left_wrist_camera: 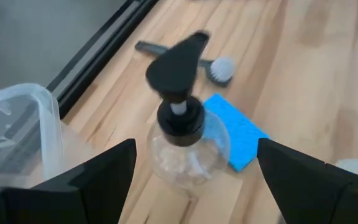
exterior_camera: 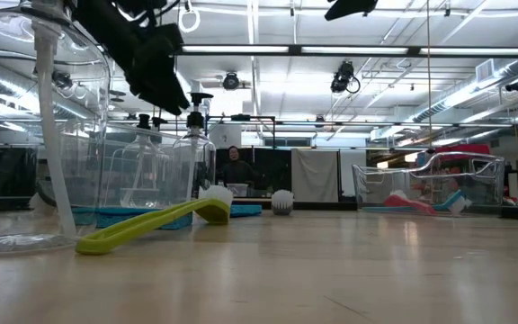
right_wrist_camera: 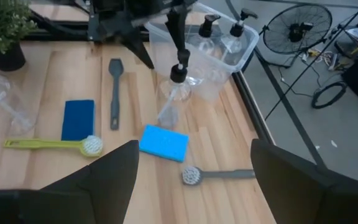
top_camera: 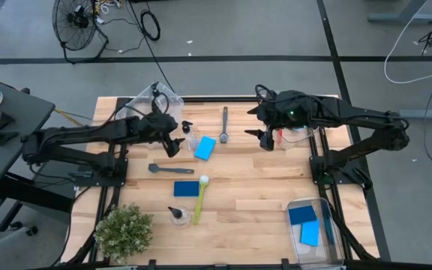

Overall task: Pick & Place Kitchen Sink Supplies
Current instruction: Put the transparent bottle spray into the transparent container

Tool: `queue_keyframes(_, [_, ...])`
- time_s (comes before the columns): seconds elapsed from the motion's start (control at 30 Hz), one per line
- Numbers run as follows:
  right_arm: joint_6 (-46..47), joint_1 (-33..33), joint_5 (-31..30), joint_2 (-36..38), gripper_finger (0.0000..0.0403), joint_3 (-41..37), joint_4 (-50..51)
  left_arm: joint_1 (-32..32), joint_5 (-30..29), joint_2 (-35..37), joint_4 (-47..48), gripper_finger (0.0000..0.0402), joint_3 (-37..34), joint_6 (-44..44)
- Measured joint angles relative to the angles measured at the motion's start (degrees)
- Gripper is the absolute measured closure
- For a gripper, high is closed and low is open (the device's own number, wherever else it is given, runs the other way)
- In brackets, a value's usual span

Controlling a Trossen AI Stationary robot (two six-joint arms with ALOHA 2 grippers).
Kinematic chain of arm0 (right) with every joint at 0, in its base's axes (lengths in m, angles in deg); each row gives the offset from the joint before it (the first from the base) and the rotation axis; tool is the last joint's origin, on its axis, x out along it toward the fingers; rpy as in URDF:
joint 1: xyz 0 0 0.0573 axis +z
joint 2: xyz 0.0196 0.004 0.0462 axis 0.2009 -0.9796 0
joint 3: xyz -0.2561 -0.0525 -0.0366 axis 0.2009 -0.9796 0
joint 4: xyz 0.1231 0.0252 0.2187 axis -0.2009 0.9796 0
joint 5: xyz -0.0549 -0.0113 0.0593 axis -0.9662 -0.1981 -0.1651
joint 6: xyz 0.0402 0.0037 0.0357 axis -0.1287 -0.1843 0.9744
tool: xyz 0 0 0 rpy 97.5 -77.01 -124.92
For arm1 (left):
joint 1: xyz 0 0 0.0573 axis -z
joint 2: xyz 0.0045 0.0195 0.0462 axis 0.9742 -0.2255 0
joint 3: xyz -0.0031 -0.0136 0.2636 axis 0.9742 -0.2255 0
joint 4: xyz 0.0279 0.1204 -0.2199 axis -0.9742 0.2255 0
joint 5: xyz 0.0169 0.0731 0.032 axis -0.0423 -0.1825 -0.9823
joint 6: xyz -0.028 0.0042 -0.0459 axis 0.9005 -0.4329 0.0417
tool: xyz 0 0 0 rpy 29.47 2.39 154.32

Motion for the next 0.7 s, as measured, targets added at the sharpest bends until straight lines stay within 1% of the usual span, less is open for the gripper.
queue_keyframes(0.1, [0.0, 0.0, 0.0, 0.0, 0.0092, 0.0, -0.4, -1.0, 0.3, -1.3, -2.0, 0.006, 0.0, -0.1])
queue_keyframes(0.27, [0.0, 0.0, 0.0, 0.0, 0.0092, 0.0, -1.1, -2.8, 3.9, -2.8, -4.8, 0.006, 0.0, -0.7])
queue_keyframes(0.5, [-0.2, 0.0, 0.0, 0.0, 0.0092, 0.0, -1.3, -4.2, 4.5, -4.8, -5.4, 0.006, 0.0, -1.0])
queue_keyframes(0.7, [-0.2, 0.0, -0.3, 0.0, 0.0092, 0.0, -1.6, -4.3, 4.5, -7.0, -8.2, 0.006, 0.0, -2.1])
